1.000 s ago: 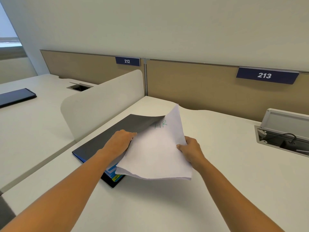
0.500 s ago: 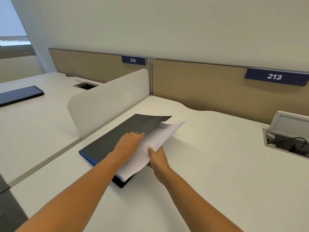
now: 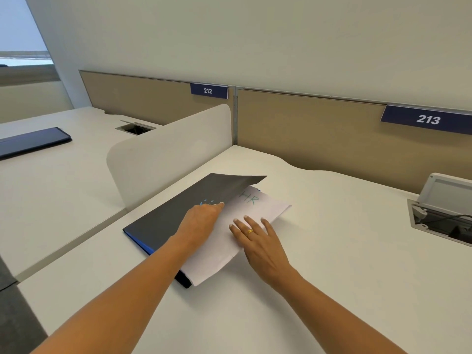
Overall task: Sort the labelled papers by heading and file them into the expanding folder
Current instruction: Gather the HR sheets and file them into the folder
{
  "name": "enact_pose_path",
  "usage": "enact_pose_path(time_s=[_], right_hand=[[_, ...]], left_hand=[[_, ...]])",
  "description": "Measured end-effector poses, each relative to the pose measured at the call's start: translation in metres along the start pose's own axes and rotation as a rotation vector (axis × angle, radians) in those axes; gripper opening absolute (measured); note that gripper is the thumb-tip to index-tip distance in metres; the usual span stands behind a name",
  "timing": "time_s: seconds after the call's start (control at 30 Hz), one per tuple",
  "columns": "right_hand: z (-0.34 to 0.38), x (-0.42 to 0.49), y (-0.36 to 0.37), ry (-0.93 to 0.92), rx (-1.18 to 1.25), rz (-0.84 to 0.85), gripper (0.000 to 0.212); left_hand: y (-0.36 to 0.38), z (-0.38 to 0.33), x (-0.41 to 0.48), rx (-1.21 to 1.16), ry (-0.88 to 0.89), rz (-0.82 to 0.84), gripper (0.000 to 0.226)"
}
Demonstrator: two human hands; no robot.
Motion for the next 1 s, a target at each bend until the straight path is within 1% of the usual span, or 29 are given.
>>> enact_pose_path(time_s=[0.07, 0.1, 0.23, 0.3, 0.4, 0.47, 0.53, 0.63, 0.7, 0.77, 0.83, 1.0], right_hand=[[0.003, 0.011, 0.004, -0.086, 0.005, 0.024, 0.036], [0.003, 0.016, 0.004, -0.115, 0.016, 0.042, 0.032], [0.0, 0.028, 0.005, -0.147, 0.083, 0.104, 0.039], [0.002, 0.034, 0.012, -0.168, 0.201, 0.216, 0.043], [0.005, 0.043, 0.017, -0.209, 0.236, 0.298, 0.045], [0.007, 0.053, 0.019, -0.191, 0.258, 0.319, 0.044], [0.011, 0.065, 0.021, -0.175, 0.274, 0.325, 0.048], [0.018, 0.081, 0.025, -0.128, 0.231, 0.367, 0.047], [0.021, 0.087, 0.032, -0.071, 0.19, 0.422, 0.042], [0.023, 0.089, 0.041, -0.033, 0.164, 0.469, 0.043], [0.027, 0.091, 0.044, -0.034, 0.119, 0.467, 0.044], [0.028, 0.091, 0.052, -0.001, 0.135, 0.453, 0.046]], left_hand=[[-0.002, 0.0, -0.002, 0.005, 0.005, -0.005, 0.049], [-0.002, 0.0, -0.003, 0.009, 0.009, -0.005, 0.05], [-0.002, 0.001, -0.002, 0.019, 0.012, 0.009, 0.051], [-0.001, 0.0, -0.003, 0.016, 0.011, 0.022, 0.051], [-0.002, 0.001, -0.002, 0.016, 0.0, 0.03, 0.052], [-0.004, 0.001, -0.002, 0.003, -0.003, 0.03, 0.051], [-0.003, 0.0, -0.003, -0.023, 0.003, 0.034, 0.049], [-0.002, 0.0, -0.003, -0.064, 0.01, 0.017, 0.048], [0.0, 0.0, -0.003, -0.07, 0.002, 0.029, 0.05], [0.002, -0.001, -0.003, -0.063, -0.004, 0.043, 0.051], [0.002, -0.002, -0.004, -0.051, 0.0, 0.036, 0.053], [0.004, 0.001, -0.006, -0.069, -0.008, 0.026, 0.053]])
Point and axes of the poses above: each hand's wrist, its own x-axis towards the middle knuckle, its own y-axis out of the palm, z = x × y, the point moved 6 cm from there along x, towards the middle knuckle, and after that the axes turned 9 degrees about -x, right-handed, at the moved point
